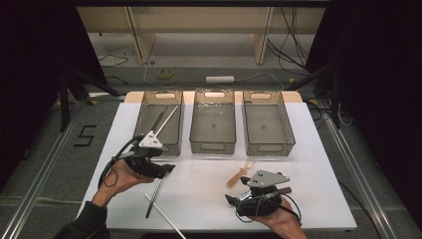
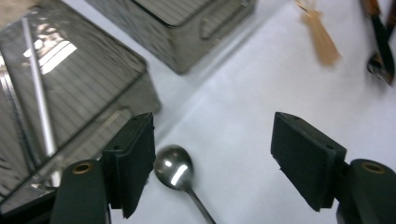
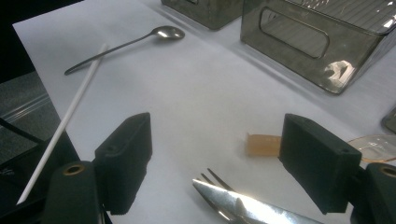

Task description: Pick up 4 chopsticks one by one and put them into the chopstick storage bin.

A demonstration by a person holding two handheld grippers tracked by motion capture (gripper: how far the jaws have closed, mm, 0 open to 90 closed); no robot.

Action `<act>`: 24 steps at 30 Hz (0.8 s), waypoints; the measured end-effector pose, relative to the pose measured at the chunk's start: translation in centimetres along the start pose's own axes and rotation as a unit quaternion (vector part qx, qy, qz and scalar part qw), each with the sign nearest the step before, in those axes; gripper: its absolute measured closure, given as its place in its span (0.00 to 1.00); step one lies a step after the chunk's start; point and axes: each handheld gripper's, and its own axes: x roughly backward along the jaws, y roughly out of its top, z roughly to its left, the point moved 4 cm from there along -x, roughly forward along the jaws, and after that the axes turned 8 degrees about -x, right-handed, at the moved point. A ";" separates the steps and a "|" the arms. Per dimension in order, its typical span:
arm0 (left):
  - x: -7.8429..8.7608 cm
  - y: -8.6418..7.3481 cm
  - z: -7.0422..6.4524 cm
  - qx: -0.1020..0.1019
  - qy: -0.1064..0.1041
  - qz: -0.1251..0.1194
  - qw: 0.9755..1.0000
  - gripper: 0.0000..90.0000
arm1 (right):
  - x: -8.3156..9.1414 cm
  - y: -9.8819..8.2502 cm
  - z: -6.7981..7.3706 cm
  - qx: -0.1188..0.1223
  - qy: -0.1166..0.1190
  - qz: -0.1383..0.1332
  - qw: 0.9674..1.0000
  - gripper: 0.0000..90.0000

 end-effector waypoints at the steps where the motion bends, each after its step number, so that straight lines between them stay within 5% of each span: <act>1: 0.1 -0.2 -0.4 -0.007 -0.005 0.005 1.000 0.33 | 0.0 0.0 0.0 0.001 0.000 0.001 1.000 0.29; 8: 0.1 -1.8 -2.2 -0.014 -0.014 0.012 1.000 0.32 | -0.2 -0.2 0.6 -0.004 0.000 0.000 1.000 0.29; 24: 0.0 -3.6 -4.2 -0.003 -0.014 0.009 1.000 0.28 | -2.4 -1.6 6.3 0.021 0.050 0.026 0.998 0.31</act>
